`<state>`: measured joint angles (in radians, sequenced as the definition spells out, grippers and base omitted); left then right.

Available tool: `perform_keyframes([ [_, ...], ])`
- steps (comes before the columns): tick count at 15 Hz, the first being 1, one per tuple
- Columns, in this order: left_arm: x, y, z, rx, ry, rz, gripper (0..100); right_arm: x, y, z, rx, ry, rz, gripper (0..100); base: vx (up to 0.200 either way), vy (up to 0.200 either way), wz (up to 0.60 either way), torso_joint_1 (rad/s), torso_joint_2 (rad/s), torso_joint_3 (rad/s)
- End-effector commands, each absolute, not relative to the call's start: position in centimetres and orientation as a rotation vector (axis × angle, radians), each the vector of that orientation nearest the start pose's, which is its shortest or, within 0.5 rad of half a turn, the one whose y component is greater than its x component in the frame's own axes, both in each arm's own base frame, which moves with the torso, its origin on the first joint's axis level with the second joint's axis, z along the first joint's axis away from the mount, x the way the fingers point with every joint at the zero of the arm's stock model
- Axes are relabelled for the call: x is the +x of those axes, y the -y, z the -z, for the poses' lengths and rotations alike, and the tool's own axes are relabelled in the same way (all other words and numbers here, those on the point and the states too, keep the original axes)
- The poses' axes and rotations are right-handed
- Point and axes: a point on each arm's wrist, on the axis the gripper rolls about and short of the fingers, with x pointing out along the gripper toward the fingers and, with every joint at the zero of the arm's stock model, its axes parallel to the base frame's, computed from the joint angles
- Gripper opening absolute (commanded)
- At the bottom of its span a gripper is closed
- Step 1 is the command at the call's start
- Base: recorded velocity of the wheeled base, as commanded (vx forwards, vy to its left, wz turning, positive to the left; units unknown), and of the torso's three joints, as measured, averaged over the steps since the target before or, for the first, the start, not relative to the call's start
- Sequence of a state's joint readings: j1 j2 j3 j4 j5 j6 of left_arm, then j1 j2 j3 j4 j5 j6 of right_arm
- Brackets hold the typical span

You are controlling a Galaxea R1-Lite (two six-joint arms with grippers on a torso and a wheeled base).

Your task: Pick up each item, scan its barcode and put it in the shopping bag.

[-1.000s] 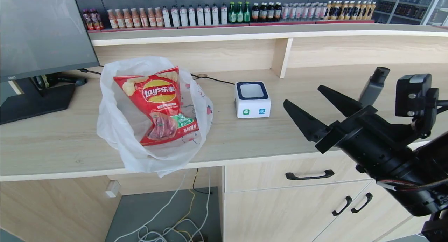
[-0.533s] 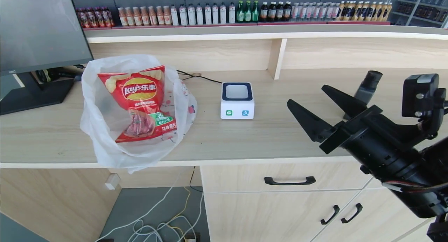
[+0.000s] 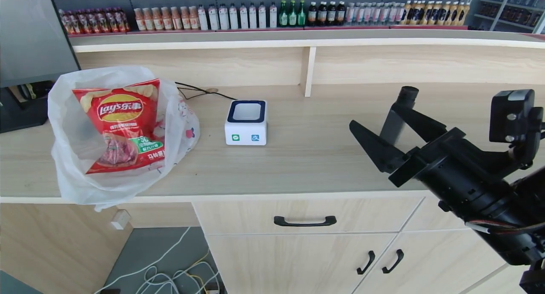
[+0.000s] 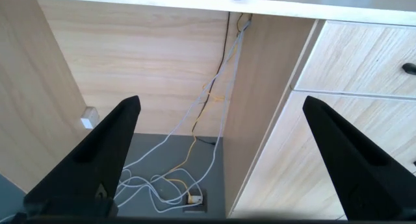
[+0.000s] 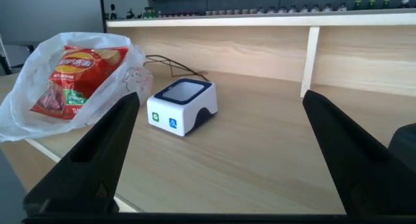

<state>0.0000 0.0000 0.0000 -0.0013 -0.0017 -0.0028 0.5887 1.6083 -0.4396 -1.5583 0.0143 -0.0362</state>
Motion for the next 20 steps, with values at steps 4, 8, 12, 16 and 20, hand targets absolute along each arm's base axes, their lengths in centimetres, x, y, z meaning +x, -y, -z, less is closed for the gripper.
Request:
perform_keyframes([
  [4, -2.3, 0.0, -7.6, 0.005, 0.002, 0.002, 100, 20.4, -13.6, -19.7, 0.061, 0.349, -0.580, 100, 0.000, 0.000, 0.00, 0.000, 0.00, 0.000],
  [8, -2.3, 0.0, -7.6, 0.005, 0.002, 0.002, 100, 20.9, -13.3, -19.3, 0.080, 0.323, -0.449, 100, 0.000, 0.000, 0.00, 0.000, 0.00, 0.000],
  [12, -2.3, 0.0, -7.6, 0.005, 0.002, 0.003, 100, 20.9, -12.6, -18.4, 0.110, 0.256, -0.256, 100, 0.000, 0.000, 0.00, 0.000, 0.00, 0.000],
  [16, -2.3, 0.0, -7.6, 0.005, 0.002, 0.002, 100, 22.2, -12.9, -17.9, 0.101, 0.227, -0.124, 100, 0.000, 0.000, 0.00, 0.000, 0.00, 0.000],
  [20, -2.3, 0.0, -7.6, 0.005, 0.002, 0.002, 100, 24.6, -13.4, -16.1, 0.072, 0.177, -0.070, 100, 0.000, 0.000, 0.00, 0.000, 0.00, 0.000],
])
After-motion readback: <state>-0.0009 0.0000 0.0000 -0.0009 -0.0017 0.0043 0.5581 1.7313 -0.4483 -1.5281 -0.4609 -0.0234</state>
